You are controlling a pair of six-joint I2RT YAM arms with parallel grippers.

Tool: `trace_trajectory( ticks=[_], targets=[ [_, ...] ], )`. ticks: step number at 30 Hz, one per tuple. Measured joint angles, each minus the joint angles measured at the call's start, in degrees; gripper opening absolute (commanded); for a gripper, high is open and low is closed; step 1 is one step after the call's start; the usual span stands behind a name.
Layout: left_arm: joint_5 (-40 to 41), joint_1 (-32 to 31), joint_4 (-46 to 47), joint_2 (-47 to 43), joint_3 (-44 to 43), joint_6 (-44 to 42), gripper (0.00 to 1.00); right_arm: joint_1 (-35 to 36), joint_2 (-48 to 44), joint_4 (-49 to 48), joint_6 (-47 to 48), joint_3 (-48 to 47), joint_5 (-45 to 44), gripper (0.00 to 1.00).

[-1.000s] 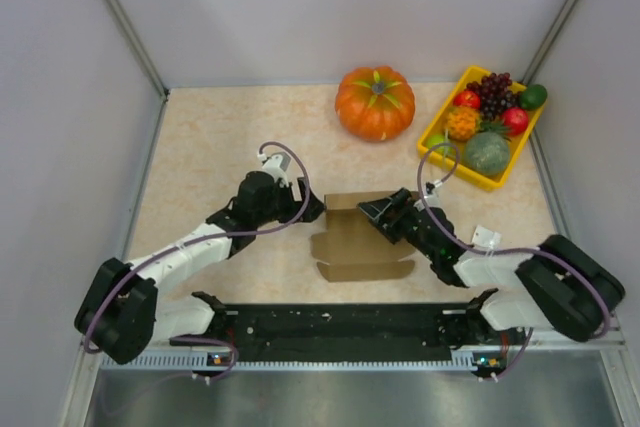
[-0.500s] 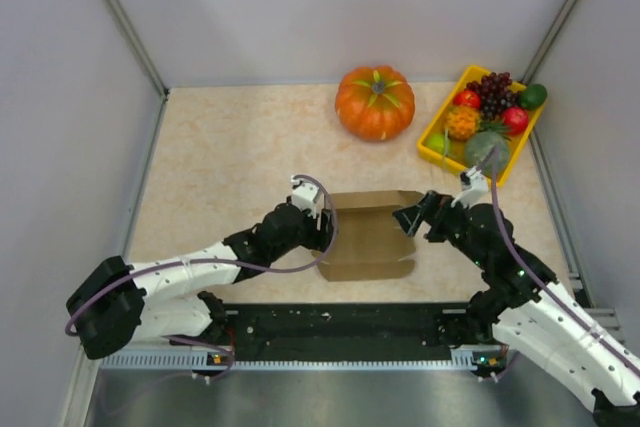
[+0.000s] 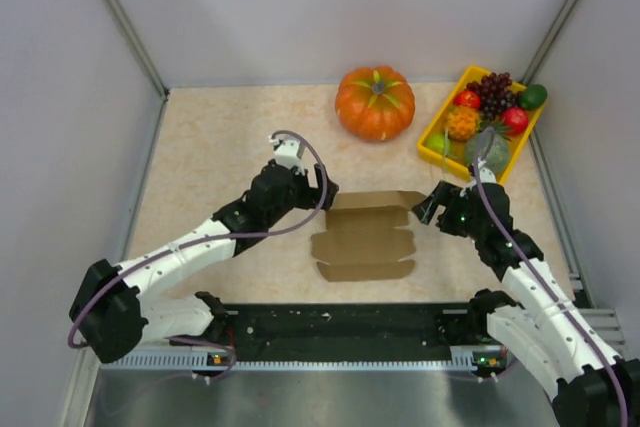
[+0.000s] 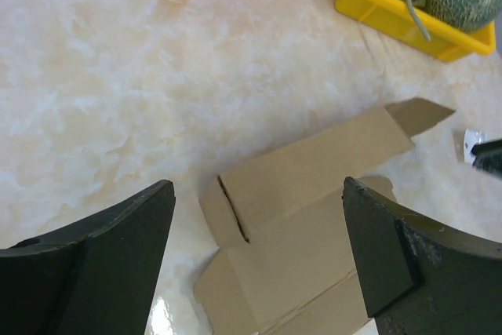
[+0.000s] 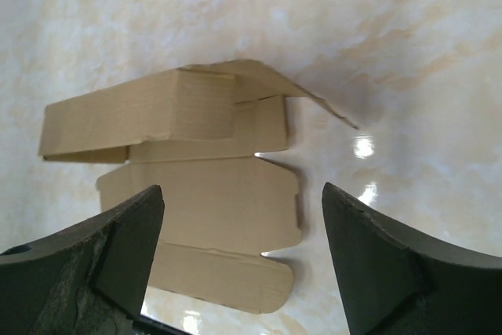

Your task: Fold the paper box

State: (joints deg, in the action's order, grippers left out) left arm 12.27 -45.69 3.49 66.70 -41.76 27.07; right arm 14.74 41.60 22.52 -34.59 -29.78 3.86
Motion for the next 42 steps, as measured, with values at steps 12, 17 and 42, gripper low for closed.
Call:
trace_trajectory(
  ticks=[12,17,42],
  targets=[
    [-20.09,11.34,-2.10,12.35,-3.37,2.10,0.74,0.00,12.68,-7.45,3.61,-3.93,14.23,0.72],
    [-24.06,11.93,-3.52,14.53,-4.33,3.02,0.77,-0.02,15.67,-8.00,5.22,-6.54,15.82,0.67],
    [21.44,-9.94,29.81,18.32,17.49,-9.07,0.52,-0.02,13.53,-8.61,3.91,-6.73,18.16,0.69]
  ],
)
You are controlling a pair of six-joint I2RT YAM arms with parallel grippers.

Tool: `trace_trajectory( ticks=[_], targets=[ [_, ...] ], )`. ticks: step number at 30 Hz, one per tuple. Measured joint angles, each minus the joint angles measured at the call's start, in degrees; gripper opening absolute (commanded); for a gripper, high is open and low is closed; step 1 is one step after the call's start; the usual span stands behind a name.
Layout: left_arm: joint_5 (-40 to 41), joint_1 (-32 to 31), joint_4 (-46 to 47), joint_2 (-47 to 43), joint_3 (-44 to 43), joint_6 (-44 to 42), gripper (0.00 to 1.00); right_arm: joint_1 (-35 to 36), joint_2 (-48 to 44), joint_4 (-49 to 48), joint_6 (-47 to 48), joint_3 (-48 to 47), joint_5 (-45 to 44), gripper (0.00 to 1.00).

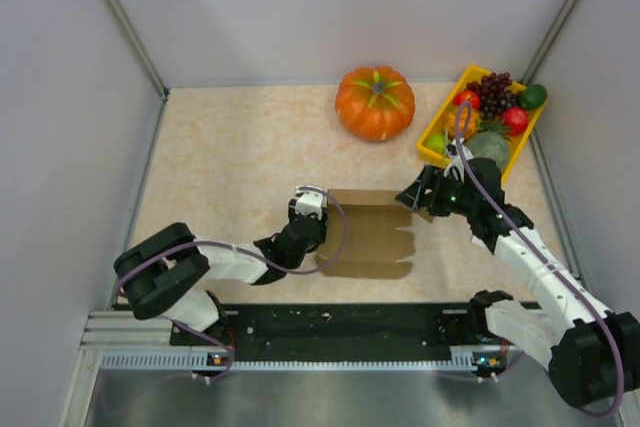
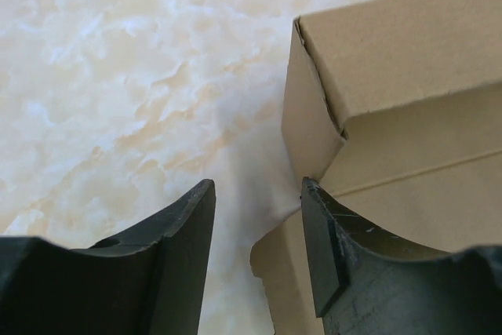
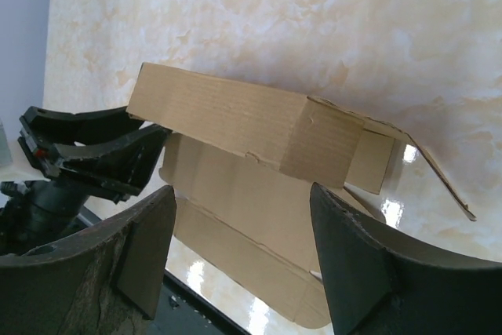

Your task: Fold the paper box

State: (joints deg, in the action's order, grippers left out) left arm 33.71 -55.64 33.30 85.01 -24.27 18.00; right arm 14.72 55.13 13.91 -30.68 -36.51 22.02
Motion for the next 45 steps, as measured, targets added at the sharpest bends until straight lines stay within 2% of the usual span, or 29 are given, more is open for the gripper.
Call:
trace_trajectory(
  ticks=[6,17,20,28,30,38,42,45],
  targets=[
    [-0.04,-0.09,4.42,0.39,-0.96,-1.14,0.64,0.00,-0.11,-0.92,-0.74,0.92,0.55,0.69],
    [-3.52,-0.31,7.34,0.39,-0.44,-2.54,0.66,0.00,-0.13,-1.16,-1.05,0.92,0.59,0.69],
    [-3.37,-0.31,8.57,2.49,-1.11,-3.34,0.57,0.00,-0.17,-1.14,-1.14,0.92,0.59,0.69],
    [-2.36,-0.31,9.86,8.59,-6.29,-5.81,0.50,0.00,-0.48,-1.05,-5.20,1.29,-1.62,0.61],
    [-2.19,-0.31,10.36,9.03,-7.02,-6.23,0.45,0.00,0.33,-1.09,-6.10,1.25,-2.47,0.56],
    [-1.38,-0.31,10.69,10.88,-8.68,-7.80,0.18,0.00,5.81,-0.26,-7.32,0.57,-4.37,0.50],
    [-0.31,-0.31,10.67,11.43,-9.03,-8.28,0.00,0.00,7.85,0.17,-7.26,-0.35,-4.15,0.48],
    [0.72,-0.35,10.69,11.43,-9.03,-8.50,0.00,0.13,8.79,0.17,-7.28,-0.37,-3.87,0.45]
  ],
)
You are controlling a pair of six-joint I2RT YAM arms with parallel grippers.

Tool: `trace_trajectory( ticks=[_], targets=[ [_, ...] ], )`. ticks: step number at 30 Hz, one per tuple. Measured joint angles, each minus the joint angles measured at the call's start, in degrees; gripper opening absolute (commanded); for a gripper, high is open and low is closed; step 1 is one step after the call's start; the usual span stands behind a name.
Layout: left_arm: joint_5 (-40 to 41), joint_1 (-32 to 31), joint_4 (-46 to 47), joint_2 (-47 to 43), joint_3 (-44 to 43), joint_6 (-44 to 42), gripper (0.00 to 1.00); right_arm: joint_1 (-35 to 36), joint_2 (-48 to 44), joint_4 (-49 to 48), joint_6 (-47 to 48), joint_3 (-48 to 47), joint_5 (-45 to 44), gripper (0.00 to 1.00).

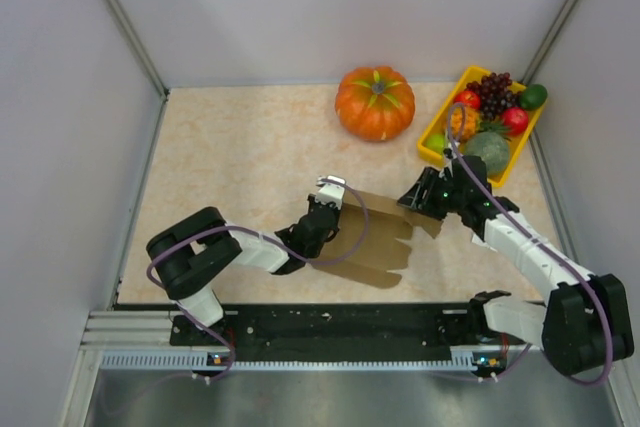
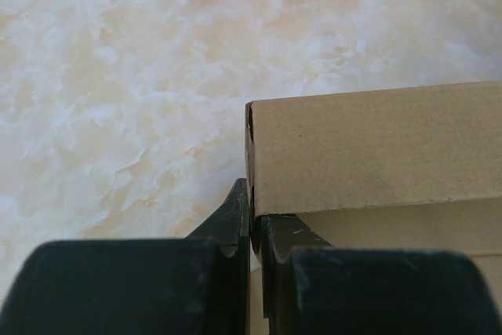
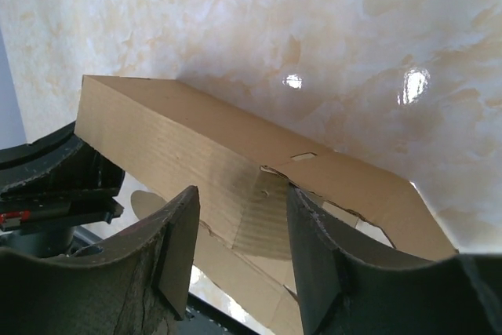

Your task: Fold the paper box

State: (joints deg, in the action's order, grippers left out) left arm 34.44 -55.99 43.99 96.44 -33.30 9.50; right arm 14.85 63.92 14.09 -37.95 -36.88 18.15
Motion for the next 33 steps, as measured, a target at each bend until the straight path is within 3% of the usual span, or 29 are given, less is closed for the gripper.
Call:
trace_trajectory(
  ticks=[10,20,22,25,26,33],
  targets=[
    [6.64,-0.57,-1.70,-1.46,0.46,1.09,0.00,3.41,2.43,-1.86,-2.25,-0.26,1.09,0.47],
    [9.49,-0.70,-2.86,-7.30,3.65,2.71,0.00,5.03,5.75,-14.56,-11.87,1.20,4.83,0.42],
    [9.55,-0.72,-3.67,-7.98,3.76,3.23,0.00,5.68,7.02,-15.37,-12.94,1.20,4.98,0.37],
    [9.57,-0.76,-4.85,-8.90,3.80,4.13,0.00,6.10,7.56,-17.75,-15.32,1.29,5.75,0.14],
    [9.86,-0.74,-5.22,-9.16,3.80,4.42,0.00,6.14,7.56,-18.58,-15.96,1.29,5.77,0.00],
    [11.47,-0.72,-9.84,-11.89,3.85,8.79,0.00,6.51,7.15,-27.41,-24.37,4.66,6.19,0.00]
  ],
)
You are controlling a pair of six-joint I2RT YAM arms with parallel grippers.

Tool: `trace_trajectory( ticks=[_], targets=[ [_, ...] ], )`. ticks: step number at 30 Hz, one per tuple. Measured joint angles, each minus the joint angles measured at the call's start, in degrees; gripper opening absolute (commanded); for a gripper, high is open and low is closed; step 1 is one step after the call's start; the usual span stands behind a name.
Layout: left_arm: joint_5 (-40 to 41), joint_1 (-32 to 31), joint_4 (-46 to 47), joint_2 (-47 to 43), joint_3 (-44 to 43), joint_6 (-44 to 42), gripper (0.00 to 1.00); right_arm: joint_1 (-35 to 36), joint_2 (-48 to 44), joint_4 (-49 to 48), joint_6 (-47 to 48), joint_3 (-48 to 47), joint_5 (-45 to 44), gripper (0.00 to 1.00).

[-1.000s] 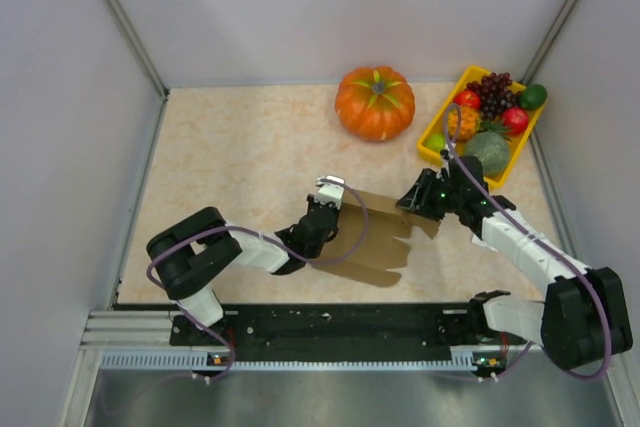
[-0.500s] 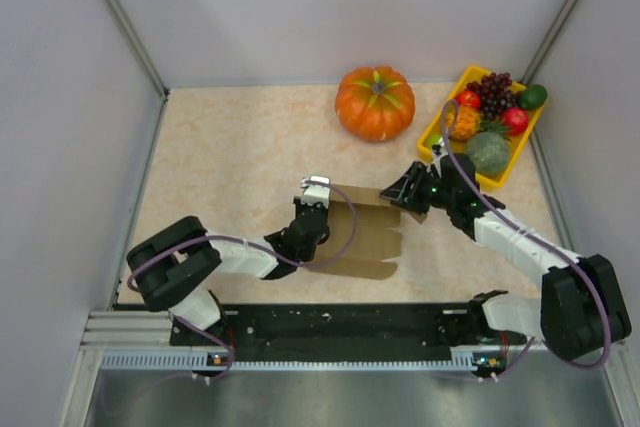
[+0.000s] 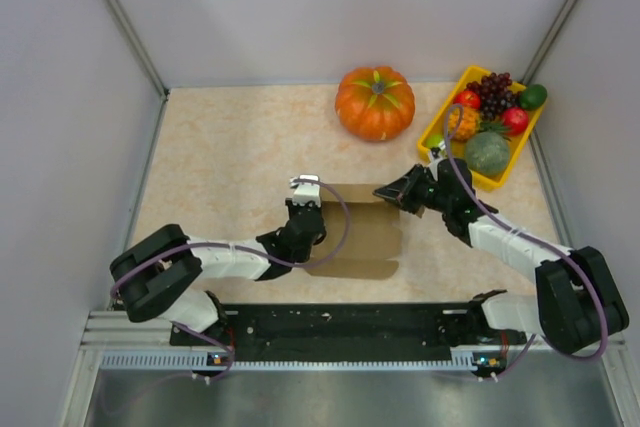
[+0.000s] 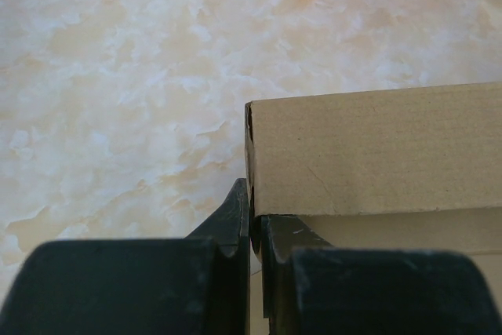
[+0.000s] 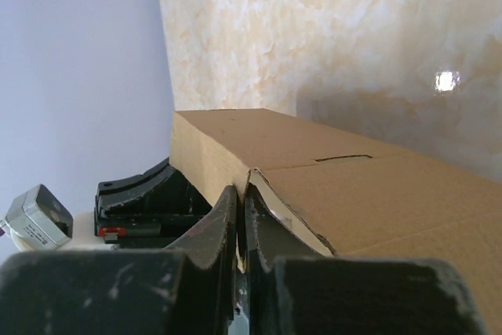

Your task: Fold the paper box

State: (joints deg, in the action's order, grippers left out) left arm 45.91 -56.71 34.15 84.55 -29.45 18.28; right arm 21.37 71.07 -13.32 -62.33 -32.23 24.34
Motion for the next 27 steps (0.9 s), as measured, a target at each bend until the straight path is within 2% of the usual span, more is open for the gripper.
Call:
trace_trajectory(
  ticks=[1,2,3,5,7,9,12,15,16,19,23,27],
  targets=[
    [0.00,-0.07,-1.22,-0.68,0.00,0.92,0.00,0.04,-0.02,-0.72,-0.87,0.61,0.20,0.00],
    [-0.02,-0.11,-2.54,-1.42,0.00,1.92,0.00,0.09,-0.02,-0.90,-1.38,0.79,0.44,0.14],
    [0.09,-0.15,-3.87,-2.23,0.00,2.97,0.00,0.15,-0.02,-1.20,-1.38,0.79,0.83,0.36],
    [0.68,-0.28,-6.45,-3.87,0.00,5.20,0.00,0.33,-0.02,-0.52,-0.13,0.04,1.42,0.57],
    [1.95,-0.35,-9.05,-5.07,0.00,6.91,0.00,0.57,-0.33,2.80,4.44,-1.66,0.92,0.64],
    [3.37,-0.35,-11.45,-5.97,0.00,8.31,0.00,0.81,-2.99,7.15,9.22,-2.45,-0.46,0.66],
    [5.11,-0.35,-13.99,-7.04,0.04,9.77,0.00,1.03,-10.67,12.17,15.85,-1.84,-2.67,0.64],
    [5.84,-0.35,-16.55,-8.02,0.04,11.02,0.00,1.68,-18.51,12.68,22.93,1.05,-4.61,0.53],
    [6.10,-0.35,-17.40,-8.35,0.04,11.50,0.00,2.45,-19.82,12.50,25.14,2.32,-5.25,0.42],
    [6.29,-0.35,-19.19,-9.31,0.04,12.33,0.00,5.25,-20.33,11.61,29.73,5.51,-8.44,0.27],
    [6.64,-0.35,-19.67,-10.08,0.04,13.09,0.00,7.30,-13.40,9.35,32.61,7.19,-12.66,0.35],
    [6.64,-0.35,-20.70,-10.10,0.02,13.33,0.00,8.63,-6.36,4.70,33.88,7.19,-16.76,0.37]
  ],
)
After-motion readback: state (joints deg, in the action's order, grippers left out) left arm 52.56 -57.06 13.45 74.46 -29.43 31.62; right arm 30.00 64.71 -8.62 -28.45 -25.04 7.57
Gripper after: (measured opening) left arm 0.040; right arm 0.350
